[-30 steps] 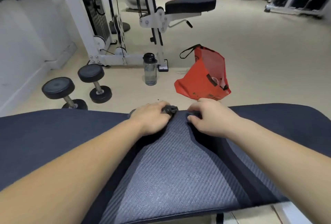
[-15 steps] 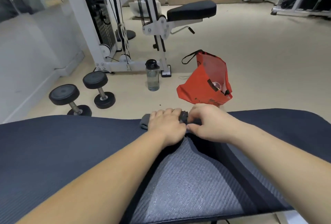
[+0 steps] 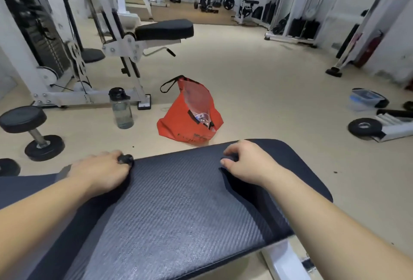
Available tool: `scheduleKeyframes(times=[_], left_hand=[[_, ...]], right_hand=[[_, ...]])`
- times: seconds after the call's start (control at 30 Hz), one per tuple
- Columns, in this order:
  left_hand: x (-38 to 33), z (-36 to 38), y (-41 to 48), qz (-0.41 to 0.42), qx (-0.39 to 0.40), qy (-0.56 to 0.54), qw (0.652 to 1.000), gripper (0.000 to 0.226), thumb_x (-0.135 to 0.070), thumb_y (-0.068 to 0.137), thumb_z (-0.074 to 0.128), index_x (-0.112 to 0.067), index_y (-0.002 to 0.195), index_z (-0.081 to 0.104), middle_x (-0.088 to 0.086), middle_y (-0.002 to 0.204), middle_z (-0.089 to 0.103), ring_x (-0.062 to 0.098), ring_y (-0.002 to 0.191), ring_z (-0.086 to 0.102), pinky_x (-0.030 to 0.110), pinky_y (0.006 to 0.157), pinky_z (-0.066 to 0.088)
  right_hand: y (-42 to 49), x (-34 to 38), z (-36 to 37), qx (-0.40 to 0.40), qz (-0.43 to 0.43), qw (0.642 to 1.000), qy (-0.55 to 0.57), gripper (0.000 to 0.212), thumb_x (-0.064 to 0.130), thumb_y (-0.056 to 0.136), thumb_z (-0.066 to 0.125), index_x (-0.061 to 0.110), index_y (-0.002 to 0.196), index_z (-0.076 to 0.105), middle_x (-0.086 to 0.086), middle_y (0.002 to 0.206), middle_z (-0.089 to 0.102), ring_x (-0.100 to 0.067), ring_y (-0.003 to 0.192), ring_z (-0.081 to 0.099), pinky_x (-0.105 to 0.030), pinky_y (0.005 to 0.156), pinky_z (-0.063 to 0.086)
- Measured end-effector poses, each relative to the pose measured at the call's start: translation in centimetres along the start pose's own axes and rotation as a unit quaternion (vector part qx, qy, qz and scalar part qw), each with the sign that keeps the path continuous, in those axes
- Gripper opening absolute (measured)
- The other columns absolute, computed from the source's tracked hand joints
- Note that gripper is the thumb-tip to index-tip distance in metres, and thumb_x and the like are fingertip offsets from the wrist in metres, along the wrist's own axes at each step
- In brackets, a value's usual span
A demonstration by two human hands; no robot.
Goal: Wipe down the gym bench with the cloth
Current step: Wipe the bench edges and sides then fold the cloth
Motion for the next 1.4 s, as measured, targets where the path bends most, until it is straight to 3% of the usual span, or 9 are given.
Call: scheduleKeyframes(times=[0.17,0.43,0.77,0.9,0.97,1.1,1.23,1.3,1.4], left_hand=[[-11.2,1.3,0.4,0.042,0.010,-0.005,0.999,0.045,-0.051,0.097,0.036,-0.029,0.132,0.054,0.009,0.142,0.059,0.034,0.129,0.054,0.041,0.105,0.043],[-22.9,3.0,2.9,0.047,0.016,-0.017,0.999,0.055,-0.058,0.091,0.031,-0.019,0.128,0.045,0.011,0.129,0.065,0.035,0.119,0.059,0.046,0.102,0.043],[-35.0,4.0,5.6,0.117,0.022,-0.020,0.993,0.039,-0.039,0.092,0.021,-0.015,0.085,0.052,0.013,0.109,0.062,0.038,0.101,0.058,0.048,0.099,0.048],[-42.0,4.5,4.6,0.163,0.031,-0.055,0.985,0.031,-0.032,0.094,0.029,-0.016,0.097,0.055,0.013,0.107,0.059,0.037,0.103,0.058,0.045,0.097,0.048],[-45.7,4.9,3.1,0.208,0.022,-0.039,0.977,0.029,-0.032,0.096,0.032,-0.018,0.106,0.056,0.014,0.117,0.065,0.037,0.110,0.059,0.040,0.093,0.045],[-51.5,7.2,-2.4,0.363,0.006,0.073,0.929,0.036,-0.042,0.100,0.035,-0.023,0.118,0.059,0.012,0.124,0.068,0.033,0.120,0.056,0.042,0.095,0.038],[-52.9,9.2,-9.1,0.485,0.047,0.130,0.863,0.023,-0.035,0.099,0.037,-0.022,0.091,0.054,0.009,0.110,0.073,0.033,0.093,0.058,0.039,0.088,0.041],[-52.0,9.4,-11.1,0.524,0.035,0.102,0.845,0.021,-0.036,0.100,0.038,-0.023,0.085,0.043,0.011,0.103,0.072,0.033,0.095,0.058,0.042,0.100,0.042],[-50.3,9.3,-13.4,0.576,0.022,0.037,0.816,0.022,-0.037,0.097,0.042,-0.024,0.101,0.058,0.005,0.112,0.070,0.027,0.115,0.058,0.041,0.116,0.031]], right_hand=[[-0.1,-2.1,0.6,0.022,-0.021,0.999,0.019,0.024,0.051,0.088,0.066,0.034,0.104,0.074,0.014,0.101,0.052,-0.015,0.110,0.058,-0.042,0.094,0.054],[-2.3,-13.3,-2.6,-0.075,0.106,0.988,0.080,0.053,0.049,0.094,0.060,0.028,0.142,0.056,0.001,0.137,0.053,-0.023,0.135,0.046,-0.042,0.109,0.045],[-4.2,-22.1,-3.0,-0.092,0.222,0.957,0.162,0.040,0.054,0.095,0.054,0.029,0.124,0.067,0.003,0.119,0.068,-0.019,0.108,0.063,-0.036,0.090,0.052],[-4.5,-23.8,-3.0,-0.124,0.252,0.920,0.274,0.032,0.047,0.096,0.057,0.020,0.092,0.075,0.005,0.092,0.073,-0.021,0.093,0.067,-0.032,0.079,0.051],[-4.8,-24.6,-3.2,-0.145,0.268,0.898,0.317,0.031,0.043,0.098,0.055,0.019,0.099,0.074,0.002,0.096,0.073,-0.023,0.096,0.066,-0.034,0.083,0.052],[-5.9,-26.7,-4.7,-0.222,0.316,0.851,0.355,0.046,0.036,0.103,0.044,0.020,0.145,0.052,-0.004,0.140,0.059,-0.028,0.129,0.054,-0.045,0.110,0.045],[-6.8,-28.2,-5.4,-0.244,0.319,0.842,0.360,0.032,0.028,0.103,0.041,0.011,0.084,0.060,-0.003,0.084,0.059,-0.028,0.084,0.051,-0.033,0.068,0.041],[-7.2,-28.1,-4.8,-0.217,0.321,0.837,0.387,0.047,0.033,0.104,0.040,-0.006,0.089,0.061,-0.006,0.077,0.055,-0.025,0.076,0.047,-0.033,0.066,0.036],[-7.5,-28.1,-3.7,-0.165,0.328,0.837,0.406,0.061,0.045,0.103,0.039,-0.010,0.105,0.064,-0.015,0.082,0.064,-0.029,0.076,0.060,-0.039,0.073,0.049]])
Point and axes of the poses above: each hand's wrist, its own y-axis towards the middle knuckle, its own z-axis out of the palm, x = y × z, the point moved 8 cm from there along y, towards the middle knuckle
